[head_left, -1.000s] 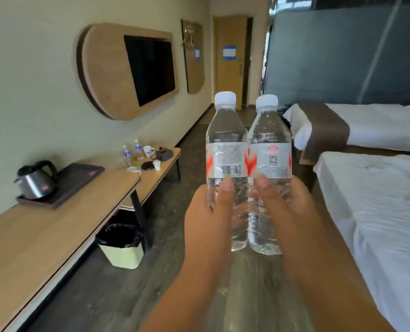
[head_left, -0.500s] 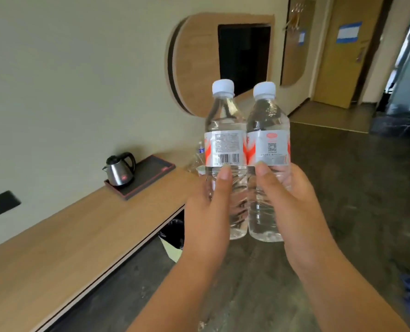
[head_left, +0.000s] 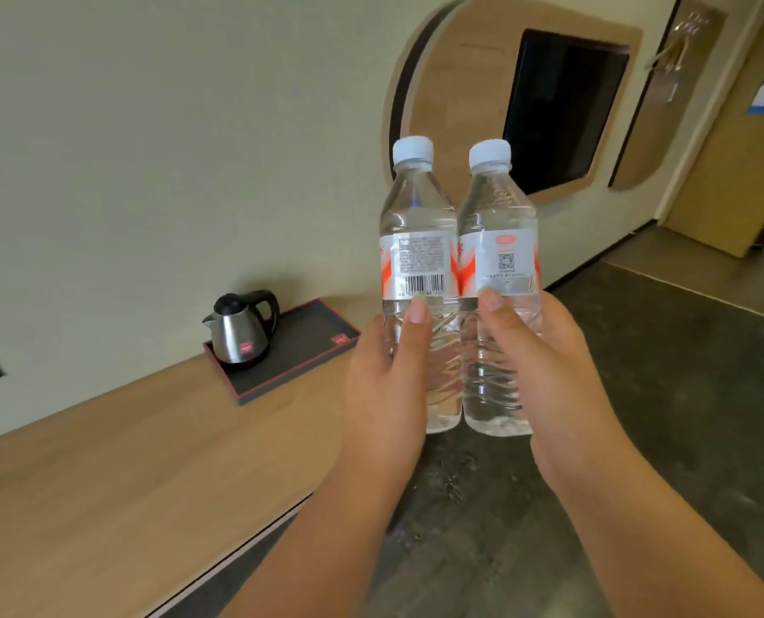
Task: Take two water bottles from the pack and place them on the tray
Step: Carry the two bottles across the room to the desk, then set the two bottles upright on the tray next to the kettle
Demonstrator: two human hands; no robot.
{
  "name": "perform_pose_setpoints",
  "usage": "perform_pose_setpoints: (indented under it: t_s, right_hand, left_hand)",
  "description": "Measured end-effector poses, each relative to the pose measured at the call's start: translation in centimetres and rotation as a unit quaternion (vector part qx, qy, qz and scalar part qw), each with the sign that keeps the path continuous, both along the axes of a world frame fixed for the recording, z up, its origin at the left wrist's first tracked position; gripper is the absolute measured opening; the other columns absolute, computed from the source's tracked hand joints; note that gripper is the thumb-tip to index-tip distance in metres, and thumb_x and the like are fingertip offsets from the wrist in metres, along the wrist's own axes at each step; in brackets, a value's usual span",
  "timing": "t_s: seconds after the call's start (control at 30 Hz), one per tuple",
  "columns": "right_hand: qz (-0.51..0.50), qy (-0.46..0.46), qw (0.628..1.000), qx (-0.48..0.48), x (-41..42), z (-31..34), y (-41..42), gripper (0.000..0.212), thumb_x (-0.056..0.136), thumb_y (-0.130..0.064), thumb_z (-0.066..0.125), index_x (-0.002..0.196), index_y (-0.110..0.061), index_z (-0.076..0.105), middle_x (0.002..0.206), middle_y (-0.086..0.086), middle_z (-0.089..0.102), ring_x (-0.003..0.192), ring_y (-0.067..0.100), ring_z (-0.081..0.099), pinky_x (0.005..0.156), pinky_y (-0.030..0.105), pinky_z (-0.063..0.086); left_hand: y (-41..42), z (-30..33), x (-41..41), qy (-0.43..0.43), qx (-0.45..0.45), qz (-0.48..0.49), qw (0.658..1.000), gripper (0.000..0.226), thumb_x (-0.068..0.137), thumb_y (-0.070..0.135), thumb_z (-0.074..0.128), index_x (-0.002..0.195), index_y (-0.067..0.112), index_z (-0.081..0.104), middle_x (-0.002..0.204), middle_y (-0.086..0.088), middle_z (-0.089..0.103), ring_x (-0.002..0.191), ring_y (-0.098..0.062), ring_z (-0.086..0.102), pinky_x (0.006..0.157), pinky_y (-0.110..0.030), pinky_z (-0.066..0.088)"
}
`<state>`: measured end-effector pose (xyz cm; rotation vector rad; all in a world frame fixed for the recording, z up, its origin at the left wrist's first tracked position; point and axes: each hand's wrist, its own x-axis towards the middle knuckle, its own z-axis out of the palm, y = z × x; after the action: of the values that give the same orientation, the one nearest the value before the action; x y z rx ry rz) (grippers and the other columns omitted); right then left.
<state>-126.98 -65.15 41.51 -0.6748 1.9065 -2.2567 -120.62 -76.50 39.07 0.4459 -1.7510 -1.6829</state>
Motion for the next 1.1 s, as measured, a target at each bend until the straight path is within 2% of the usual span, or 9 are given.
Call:
perform_pose_setpoints:
  t_s: [0.13, 0.33, 0.47, 0.57, 0.7, 0.77, 0.9, 1.03, 1.1]
  right_hand:
    - [0.028, -0.003, 1.0, -0.002, -5.1, 0.1, -5.1, 0.037, 0.095, -0.046, 0.068, 0.131, -0.04, 0.064, 0.126, -0.011, 0.075, 0.115, 0.011, 0.072, 0.096, 0.045, 0.056]
    - [0.08, -0.022, 0.996, 0.017, -13.3, -1.6, -12.5, 0.047, 0.081, -0.066, 0.072, 0.125, -0.053, 0.063, 0.129, -0.017, 0.072, 0.121, 0.011, 0.067, 0.103, 0.052, 0.05]
    - [0.154, -0.022, 0.988, 0.014, -19.1, -2.8, -17.1, 0.041, 0.084, -0.064, 0.069, 0.122, -0.05, 0.064, 0.122, -0.017, 0.075, 0.11, 0.004, 0.073, 0.096, 0.048, 0.055]
    - [0.213, -0.021, 0.977, 0.005, -23.4, -2.7, -20.3, 0.039, 0.09, -0.057, 0.066, 0.125, -0.041, 0.065, 0.12, -0.01, 0.077, 0.108, 0.008, 0.075, 0.09, 0.044, 0.058]
    - [0.308, -0.034, 0.951, -0.001, -28.7, -2.3, -24.8, 0.029, 0.095, -0.047, 0.061, 0.12, -0.036, 0.068, 0.114, -0.008, 0.08, 0.102, 0.008, 0.077, 0.071, 0.022, 0.062]
    - [0.349, -0.035, 0.936, 0.005, -30.8, -2.5, -26.9, 0.032, 0.095, -0.046, 0.06, 0.124, -0.033, 0.067, 0.116, -0.004, 0.079, 0.105, 0.014, 0.077, 0.076, 0.027, 0.062]
    - [0.418, 0.007, 0.907, 0.055, -34.0, -3.6, -30.6, 0.039, 0.096, -0.045, 0.064, 0.132, -0.029, 0.062, 0.125, 0.001, 0.075, 0.114, 0.019, 0.073, 0.096, 0.049, 0.055]
    - [0.473, 0.061, 0.871, 0.113, -36.3, -4.5, -33.3, 0.034, 0.092, -0.03, 0.071, 0.126, -0.024, 0.067, 0.126, 0.0, 0.075, 0.118, 0.018, 0.07, 0.096, 0.043, 0.053]
    - [0.494, 0.068, 0.854, 0.149, -37.0, -5.5, -34.5, 0.038, 0.089, -0.024, 0.074, 0.126, -0.017, 0.066, 0.126, 0.002, 0.076, 0.118, 0.02, 0.071, 0.095, 0.042, 0.053]
  left_hand:
    - [-5.2, 0.0, -5.0, 0.002, 0.006, 0.024, 1.0, 0.084, 0.087, 0.083, 0.048, 0.114, 0.005, 0.064, 0.114, -0.02, 0.072, 0.108, -0.038, 0.07, 0.098, -0.066, 0.053]
    - [-11.3, -1.3, -11.0, 0.006, 0.017, 0.076, 0.997, 0.07, 0.077, 0.093, 0.05, 0.102, 0.032, 0.072, 0.106, -0.002, 0.077, 0.103, -0.022, 0.075, 0.093, -0.052, 0.061]
    - [-15.0, -2.2, -15.4, -0.005, 0.018, 0.11, 0.994, 0.076, 0.077, 0.094, 0.049, 0.113, 0.03, 0.07, 0.113, -0.003, 0.078, 0.106, -0.023, 0.077, 0.093, -0.056, 0.061]
    - [-17.3, -2.0, -18.2, -0.009, -0.006, 0.144, 0.99, 0.058, 0.082, 0.092, 0.046, 0.113, 0.049, 0.07, 0.118, 0.015, 0.077, 0.111, -0.001, 0.072, 0.096, -0.039, 0.058]
    - [-20.8, -1.6, -21.1, -0.033, 0.014, 0.149, 0.988, 0.064, 0.082, 0.092, 0.044, 0.119, 0.045, 0.069, 0.12, 0.019, 0.077, 0.113, 0.004, 0.071, 0.096, -0.032, 0.054]
    - [-22.4, -1.6, -21.6, -0.043, 0.024, 0.139, 0.989, 0.063, 0.083, 0.09, 0.047, 0.124, 0.047, 0.067, 0.124, 0.024, 0.076, 0.114, 0.009, 0.07, 0.095, -0.027, 0.05]
    - [-26.1, -2.6, -21.5, -0.063, -0.004, 0.118, 0.991, 0.055, 0.097, 0.069, 0.056, 0.141, 0.037, 0.059, 0.134, 0.017, 0.073, 0.124, -0.002, 0.068, 0.105, -0.033, 0.057]
    - [-30.2, -3.8, -20.2, -0.105, -0.003, 0.026, 0.994, 0.044, 0.099, 0.03, 0.071, 0.142, 0.027, 0.062, 0.136, 0.007, 0.074, 0.126, -0.012, 0.07, 0.102, -0.027, 0.057]
    - [-32.0, -5.0, -19.7, -0.149, -0.001, -0.009, 0.989, 0.045, 0.094, 0.026, 0.078, 0.136, 0.03, 0.066, 0.132, 0.005, 0.076, 0.123, -0.013, 0.072, 0.101, -0.028, 0.057]
